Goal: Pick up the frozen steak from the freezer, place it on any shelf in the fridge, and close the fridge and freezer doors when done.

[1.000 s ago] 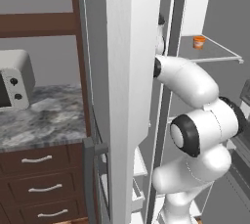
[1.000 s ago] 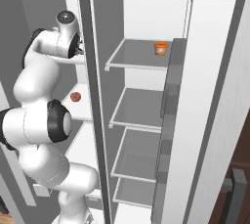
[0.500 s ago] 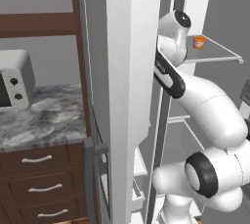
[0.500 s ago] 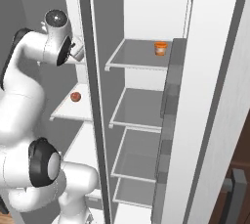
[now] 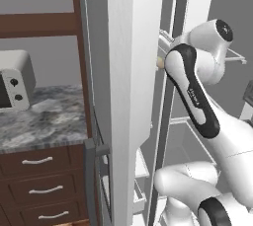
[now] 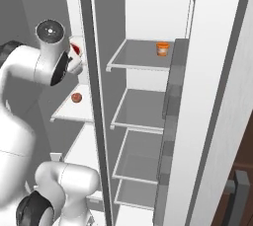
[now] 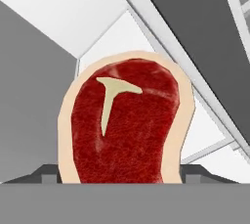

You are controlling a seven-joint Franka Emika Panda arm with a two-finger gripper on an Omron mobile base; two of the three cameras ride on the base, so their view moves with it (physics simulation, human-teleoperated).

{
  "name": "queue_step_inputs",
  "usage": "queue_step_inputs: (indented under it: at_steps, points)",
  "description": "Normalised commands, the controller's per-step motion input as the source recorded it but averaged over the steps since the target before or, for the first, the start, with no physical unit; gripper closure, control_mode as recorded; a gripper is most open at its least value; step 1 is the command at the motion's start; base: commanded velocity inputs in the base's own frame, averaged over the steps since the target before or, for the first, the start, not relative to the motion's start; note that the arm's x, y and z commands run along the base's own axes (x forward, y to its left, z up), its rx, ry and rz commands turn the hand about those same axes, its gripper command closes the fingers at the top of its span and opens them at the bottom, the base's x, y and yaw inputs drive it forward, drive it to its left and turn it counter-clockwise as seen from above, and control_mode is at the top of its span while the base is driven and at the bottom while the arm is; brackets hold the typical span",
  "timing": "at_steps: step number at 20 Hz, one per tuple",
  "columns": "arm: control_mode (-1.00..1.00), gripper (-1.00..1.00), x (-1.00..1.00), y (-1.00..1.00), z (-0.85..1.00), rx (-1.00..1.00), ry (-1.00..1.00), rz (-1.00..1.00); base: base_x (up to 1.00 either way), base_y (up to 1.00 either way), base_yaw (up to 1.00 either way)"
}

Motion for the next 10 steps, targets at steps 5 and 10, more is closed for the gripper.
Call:
queue_step_inputs:
  at_steps: [5,10]
  points:
    - [-1.00,1.00,-1.00,-0.05,0.00,0.00,0.00,0.00,0.00,0.00,0.00]
    - [-1.00,1.00,-1.00,-0.31,-0.15,-0.04,0.01,0.00,0.00,0.00,0.00]
